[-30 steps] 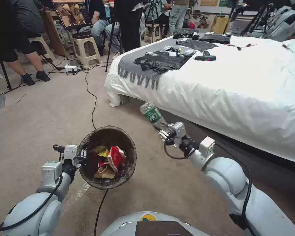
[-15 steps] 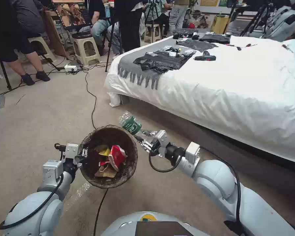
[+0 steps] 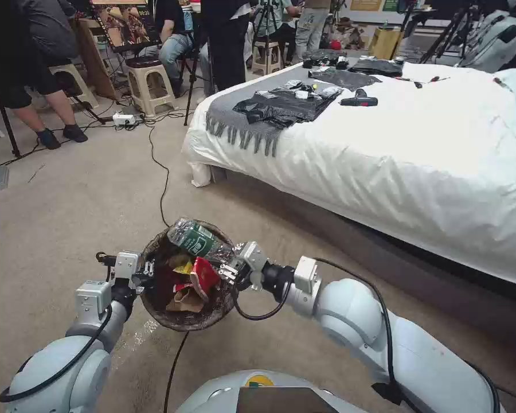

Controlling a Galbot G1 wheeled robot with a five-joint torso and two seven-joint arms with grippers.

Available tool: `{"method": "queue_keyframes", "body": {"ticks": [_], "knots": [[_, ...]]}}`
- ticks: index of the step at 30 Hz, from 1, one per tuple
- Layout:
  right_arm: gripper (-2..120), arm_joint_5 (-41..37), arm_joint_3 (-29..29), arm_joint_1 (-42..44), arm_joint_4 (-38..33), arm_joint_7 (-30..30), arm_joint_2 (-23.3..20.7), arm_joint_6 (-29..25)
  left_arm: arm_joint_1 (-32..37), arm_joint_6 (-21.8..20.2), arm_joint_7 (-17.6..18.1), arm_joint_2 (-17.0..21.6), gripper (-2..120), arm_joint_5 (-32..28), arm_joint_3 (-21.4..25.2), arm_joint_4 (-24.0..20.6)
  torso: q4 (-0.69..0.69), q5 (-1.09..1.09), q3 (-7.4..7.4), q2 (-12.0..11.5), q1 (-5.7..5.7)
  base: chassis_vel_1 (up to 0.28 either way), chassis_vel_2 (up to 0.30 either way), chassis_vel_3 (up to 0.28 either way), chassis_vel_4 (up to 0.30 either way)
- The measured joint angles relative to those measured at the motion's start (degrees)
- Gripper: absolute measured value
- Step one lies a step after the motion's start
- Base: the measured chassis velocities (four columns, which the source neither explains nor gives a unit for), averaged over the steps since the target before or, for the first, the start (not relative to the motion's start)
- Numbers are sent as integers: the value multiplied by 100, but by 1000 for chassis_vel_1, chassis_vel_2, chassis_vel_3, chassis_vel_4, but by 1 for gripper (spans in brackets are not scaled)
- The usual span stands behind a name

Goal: Pick up the trash bin, then pick up the garbage from the floor and place it into the trash bin.

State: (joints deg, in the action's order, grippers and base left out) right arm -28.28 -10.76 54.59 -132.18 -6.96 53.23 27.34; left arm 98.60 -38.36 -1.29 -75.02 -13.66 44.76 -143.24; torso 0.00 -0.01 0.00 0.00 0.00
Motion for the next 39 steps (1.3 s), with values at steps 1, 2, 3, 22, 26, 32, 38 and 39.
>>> {"method": "queue_keyframes", "body": {"ticks": [1,2,3,22,26,32,38,39], "knots": [[29,-1,-74,-48,20,6,5,5,2,-1,-1,-5,3,2,2,0,0,0,0,0,0,0,0,0,0],[29,-2,-156,-98,38,15,12,8,3,-2,-1,-9,3,3,3,0,0,0,0,0,0,0,0,0,0],[29,-2,-156,-98,38,15,12,8,3,-2,-1,-9,3,3,3,0,0,0,0,0,0,0,0,0,0],[53,53,-531,-222,257,322,128,102,2,-9,-7,-22,3,4,22,0,-1,0,0,0,0,0,0,0,0],[66,61,-531,-222,276,336,144,103,0,-9,-7,-20,3,2,22,0,-1,0,0,0,0,0,0,0,0],[80,69,-520,-211,281,358,175,103,-1,-11,-8,-12,3,0,27,0,0,1,0,0,0,0,0,0,0],[100,75,-375,-160,277,362,173,97,-9,-15,-9,-13,3,-7,31,0,0,0,0,0,0,0,0,0,0],[100,75,-330,-144,270,362,168,92,-11,-15,-9,-17,3,-7,31,0,0,1,0,0,0,0,0,0,0]]}}
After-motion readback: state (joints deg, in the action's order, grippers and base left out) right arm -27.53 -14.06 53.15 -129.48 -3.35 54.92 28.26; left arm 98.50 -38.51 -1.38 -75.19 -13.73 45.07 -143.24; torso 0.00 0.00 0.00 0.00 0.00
